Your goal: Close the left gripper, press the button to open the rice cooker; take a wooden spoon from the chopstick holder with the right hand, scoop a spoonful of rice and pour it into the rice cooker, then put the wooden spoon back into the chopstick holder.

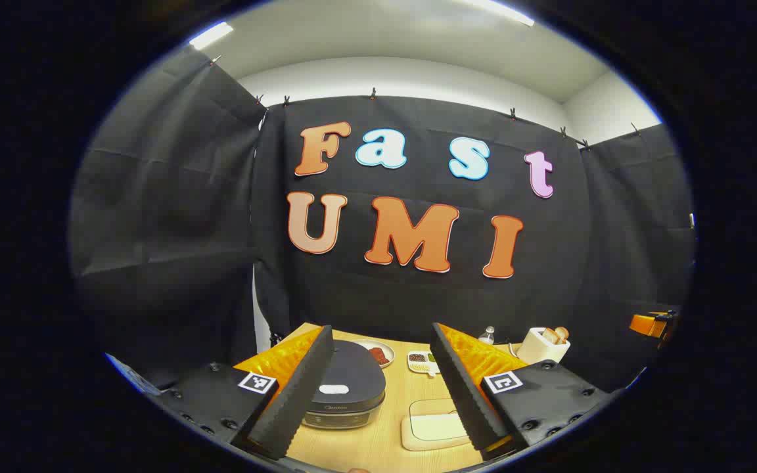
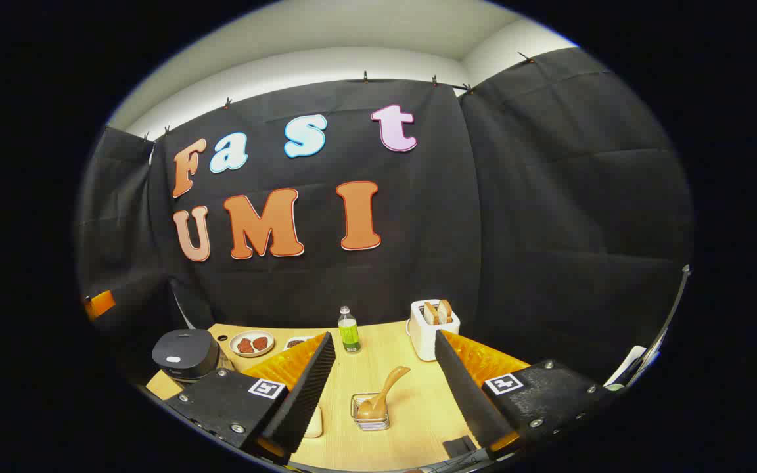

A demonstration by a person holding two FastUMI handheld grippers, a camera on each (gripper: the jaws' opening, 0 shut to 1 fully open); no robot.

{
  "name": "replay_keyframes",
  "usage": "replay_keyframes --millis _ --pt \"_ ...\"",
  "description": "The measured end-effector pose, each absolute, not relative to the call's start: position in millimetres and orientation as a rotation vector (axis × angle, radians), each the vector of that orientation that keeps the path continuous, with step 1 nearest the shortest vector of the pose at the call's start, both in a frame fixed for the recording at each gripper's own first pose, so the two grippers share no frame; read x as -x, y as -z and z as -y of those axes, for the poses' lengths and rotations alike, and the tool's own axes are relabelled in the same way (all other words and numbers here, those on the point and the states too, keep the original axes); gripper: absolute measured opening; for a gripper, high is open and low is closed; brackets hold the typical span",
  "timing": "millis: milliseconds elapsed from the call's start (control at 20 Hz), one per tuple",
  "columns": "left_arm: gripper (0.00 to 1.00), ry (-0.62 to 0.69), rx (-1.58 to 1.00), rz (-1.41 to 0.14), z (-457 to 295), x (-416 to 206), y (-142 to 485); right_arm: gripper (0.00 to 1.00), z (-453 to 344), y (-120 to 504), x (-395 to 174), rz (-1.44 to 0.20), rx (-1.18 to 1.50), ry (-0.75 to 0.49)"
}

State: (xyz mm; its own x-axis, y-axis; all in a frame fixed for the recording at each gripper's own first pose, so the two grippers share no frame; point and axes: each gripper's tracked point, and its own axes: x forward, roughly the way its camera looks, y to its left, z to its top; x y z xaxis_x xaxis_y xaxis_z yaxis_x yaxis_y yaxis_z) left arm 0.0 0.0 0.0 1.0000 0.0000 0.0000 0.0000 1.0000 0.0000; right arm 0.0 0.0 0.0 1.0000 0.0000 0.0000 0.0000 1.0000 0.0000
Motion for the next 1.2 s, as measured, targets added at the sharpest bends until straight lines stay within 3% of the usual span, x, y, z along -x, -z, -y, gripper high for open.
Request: replay_keyframes --millis 250,300,350,400,1200 --pt "1.00 -0.003 -0.027 -0.011 0 -16 0 0.95 -4 -9 -5 0.037 0.032 0.009" --pt "1.00 0.002 -0.021 -0.006 1 -20 -3 1.00 -5 -9 -7 0.037 0.037 0.010" --pt "1.00 0.010 -0.012 0.000 3 -21 -6 0.95 -7 -7 -8 0.033 0.041 0.009" --pt "1.00 0.021 -0.007 0.000 6 -23 -4 1.00 -10 -6 -9 0.029 0.045 0.008" --pt "0.98 0.044 -0.055 0.034 -12 -21 -17 0.95 -47 8 -5 0.006 0.093 -0.014"
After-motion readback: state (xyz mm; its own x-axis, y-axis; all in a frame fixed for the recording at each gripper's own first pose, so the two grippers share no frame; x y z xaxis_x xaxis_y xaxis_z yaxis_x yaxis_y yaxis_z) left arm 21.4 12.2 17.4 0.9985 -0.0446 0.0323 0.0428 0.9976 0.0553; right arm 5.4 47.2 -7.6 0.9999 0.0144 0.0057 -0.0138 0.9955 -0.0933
